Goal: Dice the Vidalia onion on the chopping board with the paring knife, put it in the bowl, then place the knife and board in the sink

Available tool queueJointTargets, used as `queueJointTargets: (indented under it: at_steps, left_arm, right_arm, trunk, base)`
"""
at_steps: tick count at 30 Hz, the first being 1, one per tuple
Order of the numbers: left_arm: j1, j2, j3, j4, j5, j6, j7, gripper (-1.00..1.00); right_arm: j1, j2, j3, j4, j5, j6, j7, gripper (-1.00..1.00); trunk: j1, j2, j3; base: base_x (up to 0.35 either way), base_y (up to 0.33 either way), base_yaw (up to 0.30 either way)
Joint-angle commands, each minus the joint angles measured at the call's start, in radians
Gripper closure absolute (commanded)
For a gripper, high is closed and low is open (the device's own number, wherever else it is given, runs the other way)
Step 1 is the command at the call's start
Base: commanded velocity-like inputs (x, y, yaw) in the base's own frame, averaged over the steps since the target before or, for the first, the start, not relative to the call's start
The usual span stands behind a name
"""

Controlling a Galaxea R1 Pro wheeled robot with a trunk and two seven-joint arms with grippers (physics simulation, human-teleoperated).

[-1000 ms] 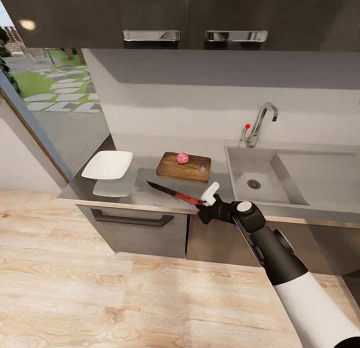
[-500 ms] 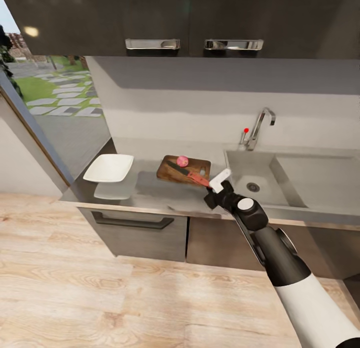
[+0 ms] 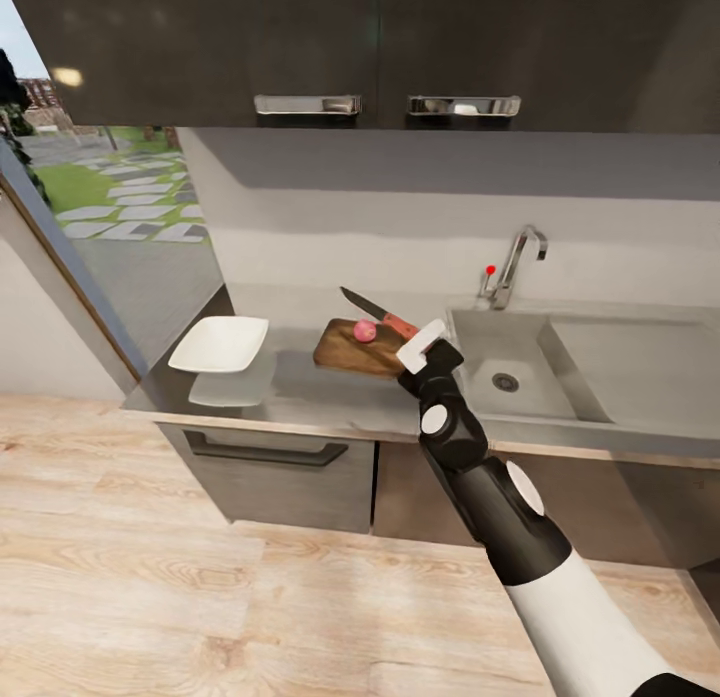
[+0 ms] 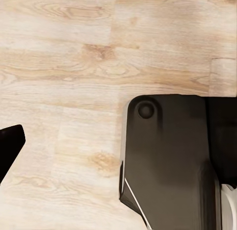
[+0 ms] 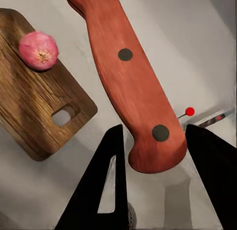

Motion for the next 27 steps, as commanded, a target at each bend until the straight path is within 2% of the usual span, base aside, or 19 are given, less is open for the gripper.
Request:
queueJointTargets:
  at_steps: [1, 7, 11, 12, 21, 23, 27]
  left_arm:
    - [-0.002, 0.001, -0.009, -0.002, 0.002, -0.001, 0.01, -1.0]
    - [-0.006, 0.001, -0.009, -0.001, 0.002, -0.001, 0.011, -1.0]
    - [-0.006, 0.001, -0.009, 0.002, 0.002, -0.001, 0.011, -1.0]
    - [-0.006, 0.001, -0.009, 0.005, 0.002, -0.001, 0.011, -1.0]
    - [-0.006, 0.001, -0.009, 0.013, 0.002, -0.001, 0.011, -1.0]
    - [-0.007, 0.001, -0.009, 0.013, 0.002, -0.001, 0.011, -1.0]
    - [-0.007, 0.001, -0.009, 0.013, 0.002, -0.001, 0.011, -1.0]
  right_arm:
    - [-0.001, 0.005, 0.004, 0.001, 0.02, 0.019, 0.006, 1.0]
    - [-0.001, 0.01, 0.016, 0.023, 0.031, 0.038, 0.005, 1.0]
    - [-0.001, 0.007, 0.107, 0.085, 0.041, 0.051, -0.007, 1.0]
    - [-0.001, 0.006, 0.112, 0.089, 0.045, 0.052, -0.01, 1.0]
    - [-0.001, 0.003, 0.117, 0.091, 0.056, 0.064, -0.041, 1.0]
    - [-0.001, 0.007, 0.114, 0.089, 0.057, 0.076, -0.079, 1.0]
    - [-0.001, 0.008, 0.113, 0.09, 0.057, 0.082, -0.109, 1.0]
  trunk:
    - [0.001, -0.002, 0.0]
    - [0.001, -0.002, 0.009]
    - [0.001, -0.002, 0.016]
    - [0.001, -0.002, 0.017]
    - [0.001, -0.002, 0.027]
    - [0.001, -0.002, 0.027]
    - [0.001, -0.002, 0.027]
  base:
    - [0.212, 0.0, 0.0]
    - [0.253, 0.0, 0.0]
    - [0.116, 0.0, 0.0]
    - [0.031, 0.0, 0.0]
    - [0.01, -0.003, 0.0]
    - [0.13, -0.118, 0.0]
    - [0.185, -0.165, 0.0]
